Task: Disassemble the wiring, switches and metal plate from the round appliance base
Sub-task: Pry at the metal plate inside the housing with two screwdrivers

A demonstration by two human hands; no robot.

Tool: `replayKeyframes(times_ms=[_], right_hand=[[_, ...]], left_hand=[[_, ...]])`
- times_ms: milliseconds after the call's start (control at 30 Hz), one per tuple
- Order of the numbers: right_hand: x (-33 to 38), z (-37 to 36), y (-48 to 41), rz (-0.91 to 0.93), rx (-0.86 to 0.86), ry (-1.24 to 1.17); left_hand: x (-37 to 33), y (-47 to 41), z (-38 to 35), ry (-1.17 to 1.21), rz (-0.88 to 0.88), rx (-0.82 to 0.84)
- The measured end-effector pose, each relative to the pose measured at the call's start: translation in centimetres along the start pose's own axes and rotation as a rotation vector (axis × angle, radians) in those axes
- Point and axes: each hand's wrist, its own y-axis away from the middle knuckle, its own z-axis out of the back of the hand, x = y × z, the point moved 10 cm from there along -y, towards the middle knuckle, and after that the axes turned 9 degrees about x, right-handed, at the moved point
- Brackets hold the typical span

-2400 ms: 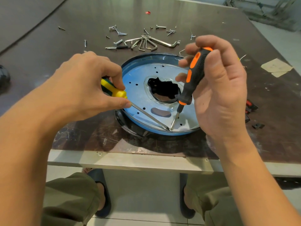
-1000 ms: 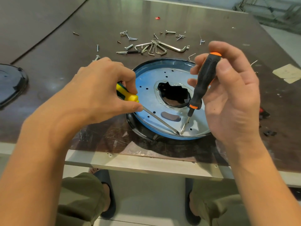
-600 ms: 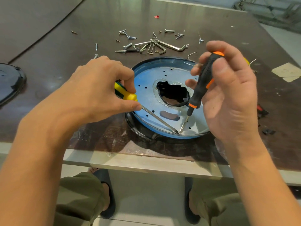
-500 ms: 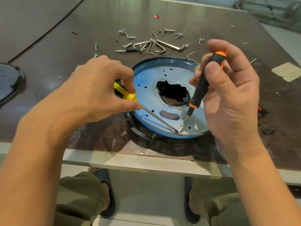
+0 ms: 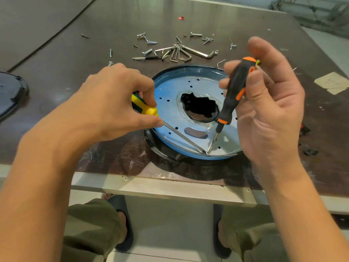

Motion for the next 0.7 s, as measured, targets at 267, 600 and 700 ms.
replayKeyframes(times_ms=[267,600,700], right_hand=[[0.10,-0.40,-0.32,-0.005,0.010,0.023],[-0.11,-0.74,-0.33,-0.044,0.017,-0.073],[0.11,-0.61,-0.18,-0.015,0.020,-0.004]], left_hand=[[0.00,-0.05,-0.03,-0.003,0.008,0.010],[-0.13,-0.01,-0.02,-0.002,0.006,0.010],[-0.21,0.00,-0.02,-0.004,0.007,0.017]])
